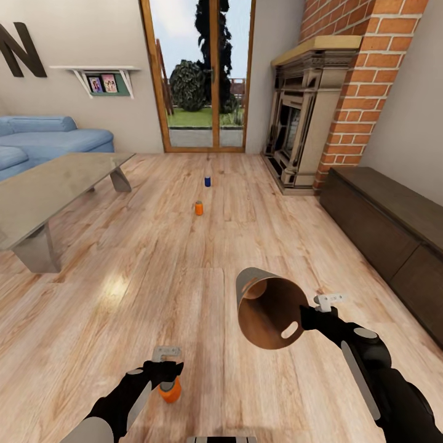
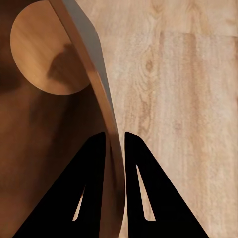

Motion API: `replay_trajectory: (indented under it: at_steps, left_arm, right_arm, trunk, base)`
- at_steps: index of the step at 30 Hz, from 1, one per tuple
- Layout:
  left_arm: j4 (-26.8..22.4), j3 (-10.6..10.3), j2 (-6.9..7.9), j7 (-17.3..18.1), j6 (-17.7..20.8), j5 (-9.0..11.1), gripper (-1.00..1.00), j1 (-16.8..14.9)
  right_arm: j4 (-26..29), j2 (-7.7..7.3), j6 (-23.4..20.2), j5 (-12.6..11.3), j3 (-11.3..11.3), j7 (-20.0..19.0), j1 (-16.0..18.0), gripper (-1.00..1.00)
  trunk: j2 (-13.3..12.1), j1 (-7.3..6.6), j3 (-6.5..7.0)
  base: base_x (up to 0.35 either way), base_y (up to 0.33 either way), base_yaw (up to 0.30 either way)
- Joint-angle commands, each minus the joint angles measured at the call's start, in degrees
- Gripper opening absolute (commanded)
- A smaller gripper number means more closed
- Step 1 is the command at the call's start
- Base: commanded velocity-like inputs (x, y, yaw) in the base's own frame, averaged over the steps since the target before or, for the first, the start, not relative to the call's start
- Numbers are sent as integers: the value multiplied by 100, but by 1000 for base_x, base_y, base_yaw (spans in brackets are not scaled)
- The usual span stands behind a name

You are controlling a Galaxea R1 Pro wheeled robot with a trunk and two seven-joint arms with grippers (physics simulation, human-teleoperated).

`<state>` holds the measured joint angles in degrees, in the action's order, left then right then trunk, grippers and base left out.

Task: Put the three can of soda from the living room inside the tash can in the kitchen.

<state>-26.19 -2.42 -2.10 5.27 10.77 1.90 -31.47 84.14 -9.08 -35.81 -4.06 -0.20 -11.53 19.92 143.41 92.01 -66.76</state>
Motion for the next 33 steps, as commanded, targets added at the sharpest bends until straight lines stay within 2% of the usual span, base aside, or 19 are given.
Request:
replay_trajectory:
  at_steps: [1, 17, 33]
  left_arm:
    - [0, -1, 1, 0, 1, 1, 100, 0]
    - [0, 5, 7, 0, 4, 9, 100, 0]
    - [-11, 5, 7, 0, 0, 20, 100, 0]
  right_arm:
    - [6, 1, -5, -64, 3, -25, 3, -100]
    - [-3, 7, -5, -58, 27, -18, 3, -100]
    - [-3, 11, -5, -53, 36, -17, 3, -100]
  trunk:
    - [2, 2, -21]
    - [23, 43, -376]
    - [23, 43, -376]
  base:
    - [0, 0, 0]
    - [0, 0, 0]
    - [0, 0, 0]
